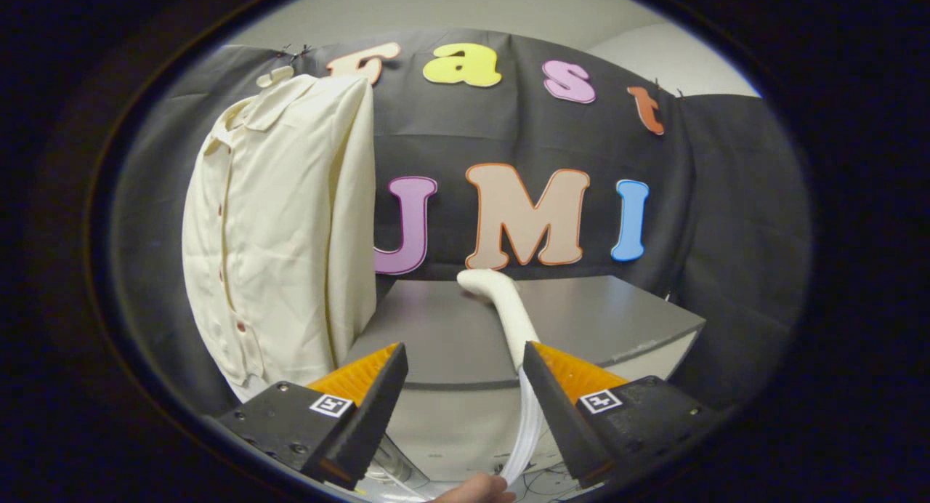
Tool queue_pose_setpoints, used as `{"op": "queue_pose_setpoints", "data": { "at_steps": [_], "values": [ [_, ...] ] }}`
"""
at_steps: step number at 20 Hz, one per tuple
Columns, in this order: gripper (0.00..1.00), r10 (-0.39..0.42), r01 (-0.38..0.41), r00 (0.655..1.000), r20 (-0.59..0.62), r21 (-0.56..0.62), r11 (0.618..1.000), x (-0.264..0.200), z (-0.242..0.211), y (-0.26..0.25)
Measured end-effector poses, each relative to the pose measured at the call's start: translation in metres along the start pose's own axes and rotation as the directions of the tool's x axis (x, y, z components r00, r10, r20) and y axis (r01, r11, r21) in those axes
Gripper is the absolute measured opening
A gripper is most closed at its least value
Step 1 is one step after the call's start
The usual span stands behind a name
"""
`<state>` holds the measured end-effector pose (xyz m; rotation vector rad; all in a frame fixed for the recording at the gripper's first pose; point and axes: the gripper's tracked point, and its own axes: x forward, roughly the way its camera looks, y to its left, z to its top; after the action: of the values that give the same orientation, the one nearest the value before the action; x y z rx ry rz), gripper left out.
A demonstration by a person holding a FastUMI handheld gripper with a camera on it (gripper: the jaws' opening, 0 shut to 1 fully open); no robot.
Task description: Iron the clothes twice with a garment steamer, once on the left side and once on the right side.
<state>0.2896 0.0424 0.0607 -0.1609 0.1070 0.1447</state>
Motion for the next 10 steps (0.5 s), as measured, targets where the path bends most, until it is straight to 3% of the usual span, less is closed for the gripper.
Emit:
{"op": "queue_pose_setpoints", "data": {
  "at_steps": [3, 8, 10],
  "values": [
    [0.98, 0.013, -0.015, 0.999, -0.040, -0.028, 1.000, 0.043, 0.014, -0.008],
    [0.96, -0.039, 0.039, 0.969, -0.244, -0.006, 0.999, 0.104, -0.006, -0.039],
    [0.97, -0.028, 0.036, 0.964, -0.263, 0.025, 0.999, 0.122, -0.002, -0.043]
  ]
}}
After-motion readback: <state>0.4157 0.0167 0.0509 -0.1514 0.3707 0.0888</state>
